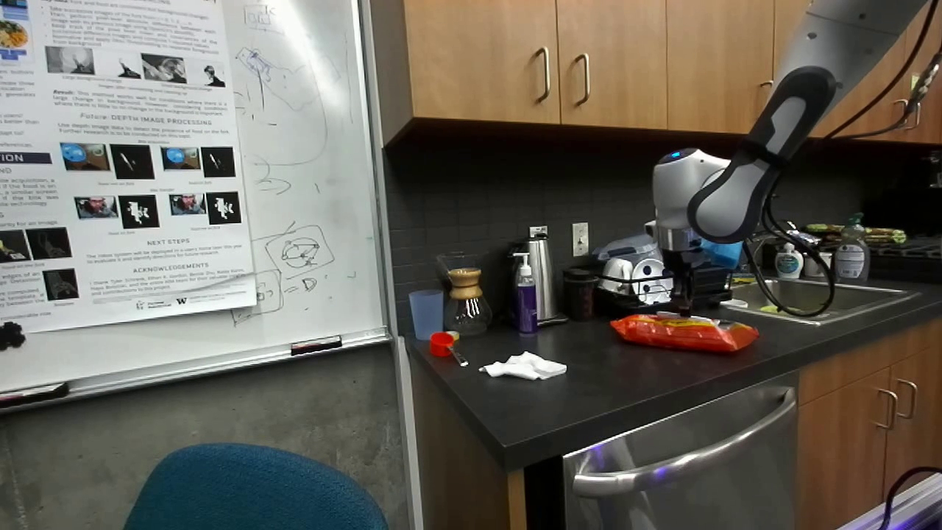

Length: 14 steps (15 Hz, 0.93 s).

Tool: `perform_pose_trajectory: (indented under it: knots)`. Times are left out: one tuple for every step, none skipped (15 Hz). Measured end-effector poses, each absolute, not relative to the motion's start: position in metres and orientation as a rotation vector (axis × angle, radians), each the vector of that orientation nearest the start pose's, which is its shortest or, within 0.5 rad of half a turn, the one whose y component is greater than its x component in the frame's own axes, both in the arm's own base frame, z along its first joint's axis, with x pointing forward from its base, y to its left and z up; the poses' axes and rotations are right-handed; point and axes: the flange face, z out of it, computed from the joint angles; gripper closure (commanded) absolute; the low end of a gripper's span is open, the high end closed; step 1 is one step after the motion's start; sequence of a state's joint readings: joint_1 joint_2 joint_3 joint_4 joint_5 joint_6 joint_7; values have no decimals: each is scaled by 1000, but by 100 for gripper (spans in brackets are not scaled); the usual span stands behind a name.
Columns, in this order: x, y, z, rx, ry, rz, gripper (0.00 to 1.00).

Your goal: Open the pack of wipes

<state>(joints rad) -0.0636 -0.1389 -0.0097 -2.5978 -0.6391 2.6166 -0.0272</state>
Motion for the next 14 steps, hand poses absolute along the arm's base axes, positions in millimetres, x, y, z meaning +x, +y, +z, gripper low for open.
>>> perform_pose_trajectory:
  knots:
    - [445,-20,318,-3397,-843,-241,99]
    - [446,-20,320,-3399,-843,-248,99]
    - [447,-21,323,-3402,-842,-257,99]
    - [448,-22,325,-3404,-841,-266,99]
    - [450,-22,327,-3406,-842,-275,99]
    - [451,-23,329,-3408,-843,-282,99]
    - [452,-23,330,-3409,-845,-287,99]
    - [453,-23,332,-3411,-849,-292,99]
    - [454,-24,333,-3414,-856,-297,99]
    - [455,-24,334,-3416,-861,-302,99]
    - [456,-24,336,-3418,-867,-308,99]
    - [457,-24,337,-3421,-874,-314,99]
    - [458,-25,339,-3425,-880,-321,99]
    - [460,-26,341,-3428,-885,-328,99]
